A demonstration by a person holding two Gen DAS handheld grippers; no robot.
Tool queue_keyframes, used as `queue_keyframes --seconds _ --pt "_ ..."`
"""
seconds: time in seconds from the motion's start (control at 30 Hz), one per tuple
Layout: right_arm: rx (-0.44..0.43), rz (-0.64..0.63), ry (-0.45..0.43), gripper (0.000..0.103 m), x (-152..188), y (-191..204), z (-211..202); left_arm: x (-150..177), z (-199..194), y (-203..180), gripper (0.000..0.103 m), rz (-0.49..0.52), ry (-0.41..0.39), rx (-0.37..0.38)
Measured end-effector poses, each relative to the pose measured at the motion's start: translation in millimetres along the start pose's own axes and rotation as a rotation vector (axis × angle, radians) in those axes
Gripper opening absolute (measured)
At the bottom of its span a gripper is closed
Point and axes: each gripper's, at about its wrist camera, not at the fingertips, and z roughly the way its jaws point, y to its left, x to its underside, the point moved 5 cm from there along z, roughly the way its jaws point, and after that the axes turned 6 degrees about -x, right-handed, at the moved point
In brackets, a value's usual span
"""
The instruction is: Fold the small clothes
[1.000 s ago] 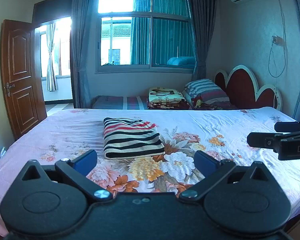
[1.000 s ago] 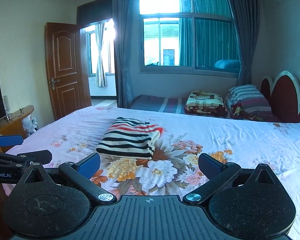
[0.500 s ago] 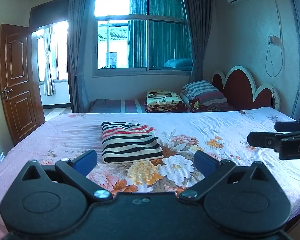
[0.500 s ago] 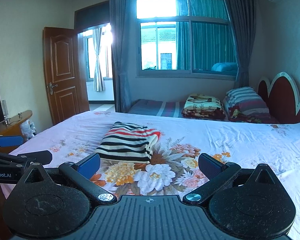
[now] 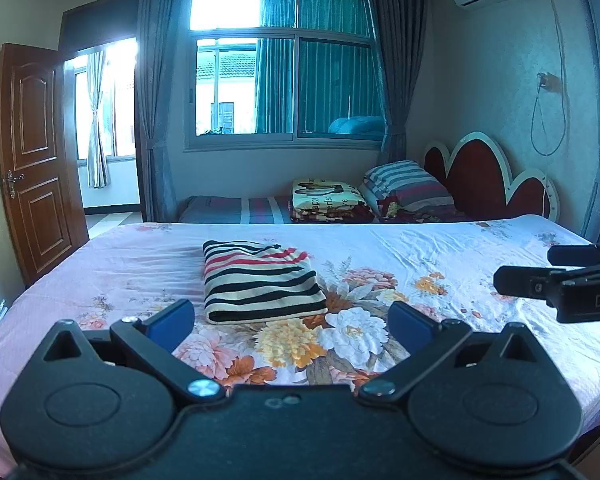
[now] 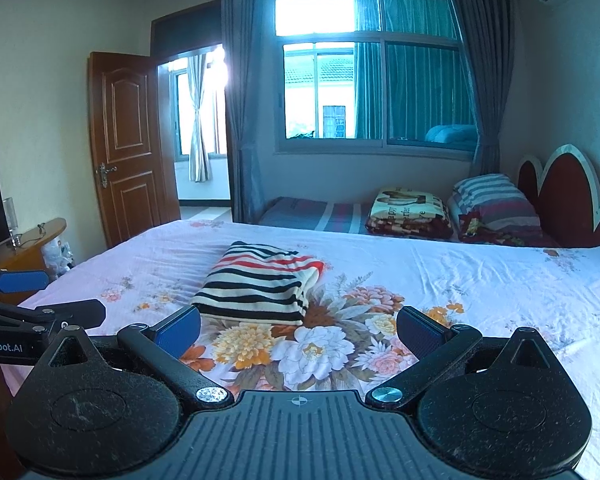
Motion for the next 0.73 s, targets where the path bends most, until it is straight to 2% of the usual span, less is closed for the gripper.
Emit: queue_keyframes --seconds 0.43,0.73 --pt "0.002 0.002 0.003 0.103 -0.2 -2.0 3.0 0.8 2.2 -0.6 0.102 0.009 -0.009 0.002" --pt "-0.012 0.002 0.009 0.103 0.2 1.2 7.4 -4.0 -0.1 2.9 0.102 -0.028 -0.028 -0.003"
